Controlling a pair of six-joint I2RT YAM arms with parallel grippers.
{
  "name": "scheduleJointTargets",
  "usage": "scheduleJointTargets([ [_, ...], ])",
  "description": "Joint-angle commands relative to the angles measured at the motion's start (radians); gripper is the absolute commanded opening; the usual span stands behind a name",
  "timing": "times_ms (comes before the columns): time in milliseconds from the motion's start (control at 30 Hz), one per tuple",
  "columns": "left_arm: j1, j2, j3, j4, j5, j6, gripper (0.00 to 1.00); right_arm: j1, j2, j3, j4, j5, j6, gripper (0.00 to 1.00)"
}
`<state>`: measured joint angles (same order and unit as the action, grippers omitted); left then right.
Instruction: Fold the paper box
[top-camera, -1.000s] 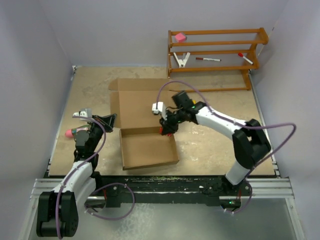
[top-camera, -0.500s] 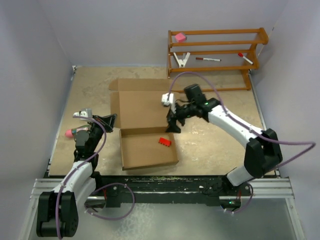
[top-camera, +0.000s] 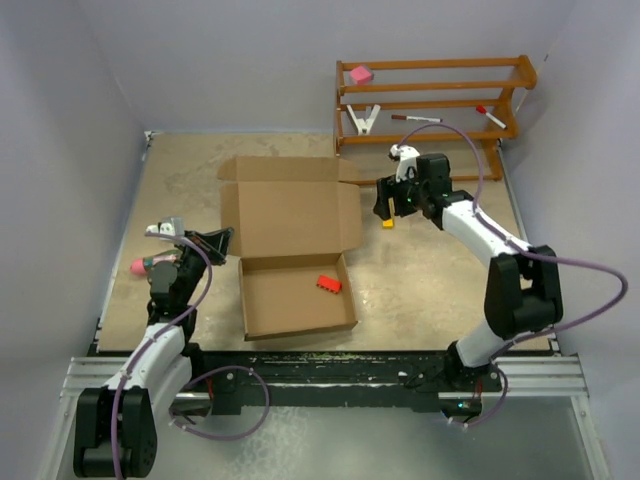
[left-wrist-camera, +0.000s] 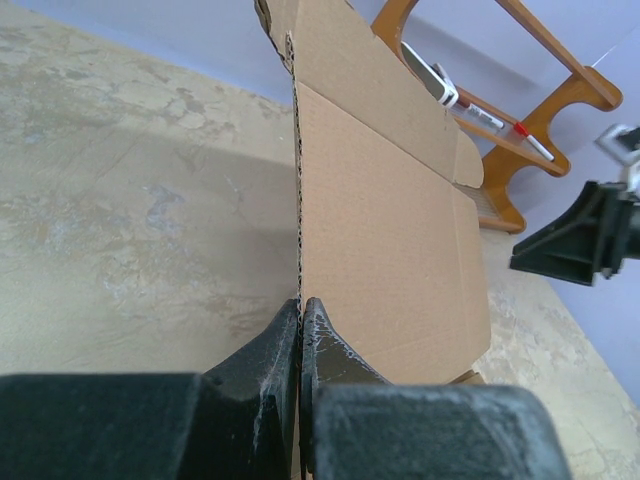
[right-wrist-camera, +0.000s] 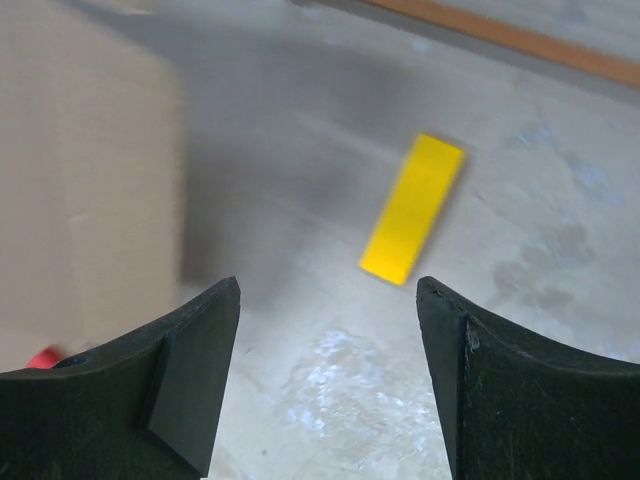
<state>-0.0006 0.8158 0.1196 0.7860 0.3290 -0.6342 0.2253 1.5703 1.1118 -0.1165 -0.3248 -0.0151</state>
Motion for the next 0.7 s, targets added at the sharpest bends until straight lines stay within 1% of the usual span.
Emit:
scheduleJointTargets([
  [0,-0.002,-0.015,0.011,0.041,0.001,0.018,0.05,0.006,0.091,0.076,0.018,0.314,0.188,0.75],
  [167,-0.002,-0.001,0.011,0.055,0.007,0.014,0.05,0.056,0.176,0.114,0.016,0.402,0.205,0.73],
  [267,-0.002,-0.009,0.008,0.055,0.003,0.012,0.05,0.072,0.222,0.128,0.025,0.439,0.208,0.69],
  [467,-0.002,-0.016,0.007,0.052,0.005,0.010,0.05,0.080,0.313,0.166,0.010,0.451,0.207,0.63],
  [667,-0.002,-0.019,0.001,0.052,0.007,0.008,0.05,0.080,0.350,0.168,0.010,0.461,0.200,0.57],
])
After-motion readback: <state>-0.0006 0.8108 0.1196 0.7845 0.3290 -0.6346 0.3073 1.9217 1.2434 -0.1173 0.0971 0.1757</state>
